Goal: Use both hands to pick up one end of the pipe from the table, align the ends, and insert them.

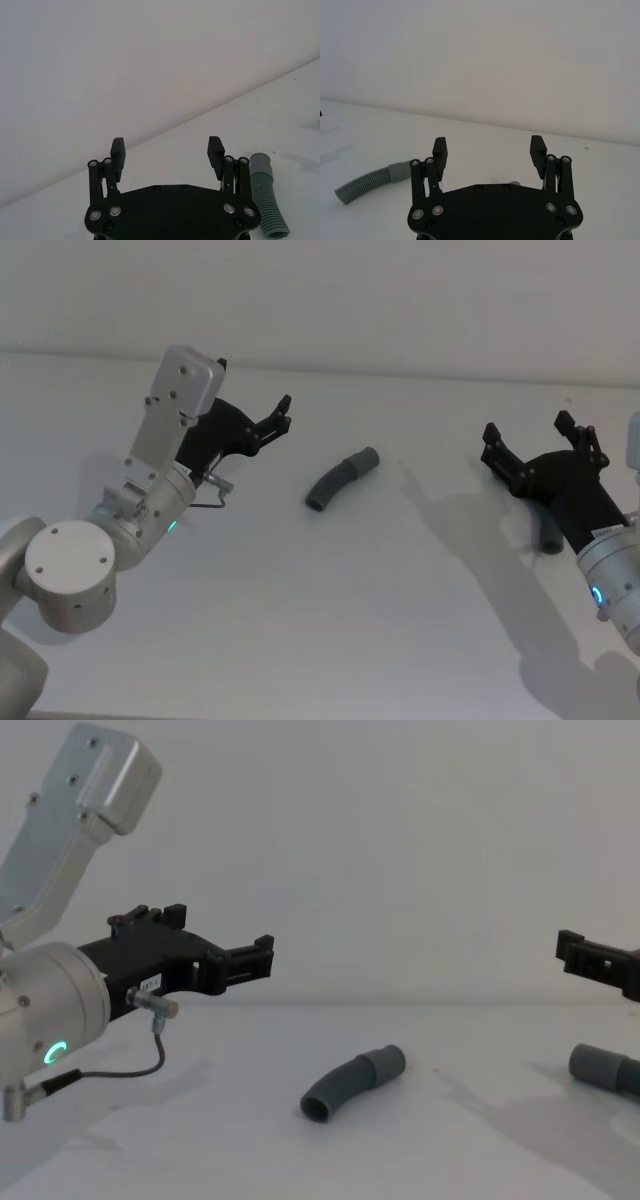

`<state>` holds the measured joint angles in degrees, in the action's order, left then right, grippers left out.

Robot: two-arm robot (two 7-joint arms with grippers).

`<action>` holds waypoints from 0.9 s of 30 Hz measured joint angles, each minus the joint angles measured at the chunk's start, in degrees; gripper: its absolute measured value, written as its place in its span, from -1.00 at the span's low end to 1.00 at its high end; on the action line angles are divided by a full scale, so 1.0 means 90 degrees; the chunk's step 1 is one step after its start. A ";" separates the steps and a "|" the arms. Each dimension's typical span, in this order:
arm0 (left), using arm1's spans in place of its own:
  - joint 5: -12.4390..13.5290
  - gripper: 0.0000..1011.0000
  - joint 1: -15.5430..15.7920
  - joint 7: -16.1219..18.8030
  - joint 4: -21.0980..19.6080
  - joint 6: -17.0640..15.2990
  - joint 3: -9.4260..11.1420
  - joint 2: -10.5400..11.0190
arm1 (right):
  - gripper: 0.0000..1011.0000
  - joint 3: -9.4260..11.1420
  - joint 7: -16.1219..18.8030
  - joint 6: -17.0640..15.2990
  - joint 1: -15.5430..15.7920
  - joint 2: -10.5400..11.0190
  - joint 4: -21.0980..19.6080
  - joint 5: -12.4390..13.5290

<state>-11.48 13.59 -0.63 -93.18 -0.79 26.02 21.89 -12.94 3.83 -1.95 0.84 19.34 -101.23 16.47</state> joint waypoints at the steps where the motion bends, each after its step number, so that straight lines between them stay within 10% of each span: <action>1: 0.0001 0.98 0.0000 0.0000 0.0000 0.0000 0.0001 0.0000 | 0.98 0.0000 0.0000 0.0000 0.0000 0.0000 0.0000 0.0000; 27: -0.0027 0.98 0.0078 -0.0188 -0.0115 -0.0359 0.0043 0.0016 | 0.99 0.0000 0.0000 0.0000 0.0000 0.0000 0.0000 0.0000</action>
<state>-11.72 14.29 -2.32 -94.21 -4.03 26.41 22.04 -12.94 3.83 -1.95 0.84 19.34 -101.23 16.46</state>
